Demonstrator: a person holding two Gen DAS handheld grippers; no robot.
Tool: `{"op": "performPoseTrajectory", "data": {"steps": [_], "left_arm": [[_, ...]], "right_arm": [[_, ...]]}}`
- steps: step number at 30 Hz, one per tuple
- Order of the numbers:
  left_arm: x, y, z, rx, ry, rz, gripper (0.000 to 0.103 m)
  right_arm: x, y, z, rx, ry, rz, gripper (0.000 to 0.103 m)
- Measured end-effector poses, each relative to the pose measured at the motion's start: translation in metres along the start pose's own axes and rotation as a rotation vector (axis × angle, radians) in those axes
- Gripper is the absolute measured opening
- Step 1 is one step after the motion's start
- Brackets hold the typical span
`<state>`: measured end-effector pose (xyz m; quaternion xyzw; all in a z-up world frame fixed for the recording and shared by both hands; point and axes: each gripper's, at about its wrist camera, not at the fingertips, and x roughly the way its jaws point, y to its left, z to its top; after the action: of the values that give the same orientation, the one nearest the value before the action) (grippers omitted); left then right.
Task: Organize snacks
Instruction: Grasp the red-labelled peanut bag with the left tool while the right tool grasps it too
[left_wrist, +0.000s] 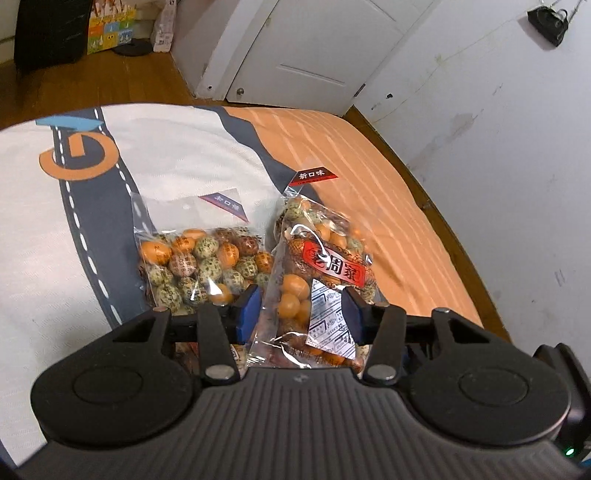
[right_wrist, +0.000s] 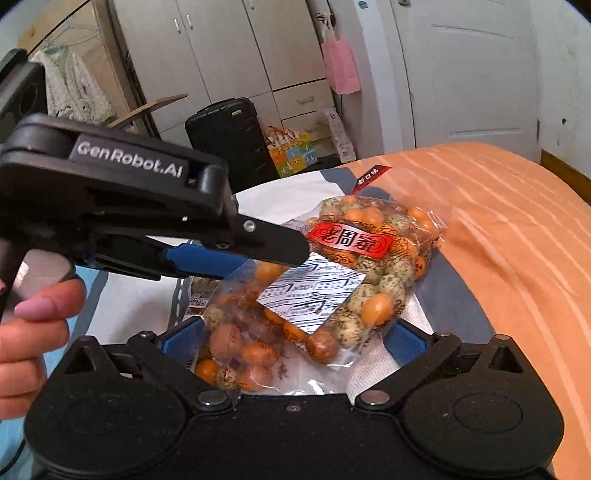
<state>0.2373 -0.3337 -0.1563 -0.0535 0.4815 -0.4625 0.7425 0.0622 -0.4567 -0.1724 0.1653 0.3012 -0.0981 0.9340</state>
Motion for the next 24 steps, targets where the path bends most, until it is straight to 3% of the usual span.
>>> {"op": "performPoseTrajectory", "data": {"steps": [7, 10, 13, 20, 24], "left_arm": [[0.005, 0.005, 0.011, -0.085, 0.071, -0.014, 0.046], [0.010, 0.011, 0.011, -0.156, 0.129, -0.075, 0.046], [0.007, 0.013, 0.004, -0.179, 0.118, -0.087, 0.045], [0.003, 0.009, -0.025, -0.236, 0.189, -0.185, 0.045], [0.001, 0.009, -0.031, -0.277, 0.184, -0.244, 0.045]], "right_arm": [[0.011, -0.003, 0.011, 0.031, 0.025, 0.016, 0.103], [0.012, -0.002, 0.016, 0.034, 0.040, 0.012, 0.103], [0.005, 0.002, 0.018, 0.006, 0.066, -0.008, 0.097], [-0.021, 0.019, 0.011, -0.256, 0.185, -0.090, 0.096], [-0.032, 0.009, 0.002, -0.305, 0.235, -0.195, 0.103]]}}
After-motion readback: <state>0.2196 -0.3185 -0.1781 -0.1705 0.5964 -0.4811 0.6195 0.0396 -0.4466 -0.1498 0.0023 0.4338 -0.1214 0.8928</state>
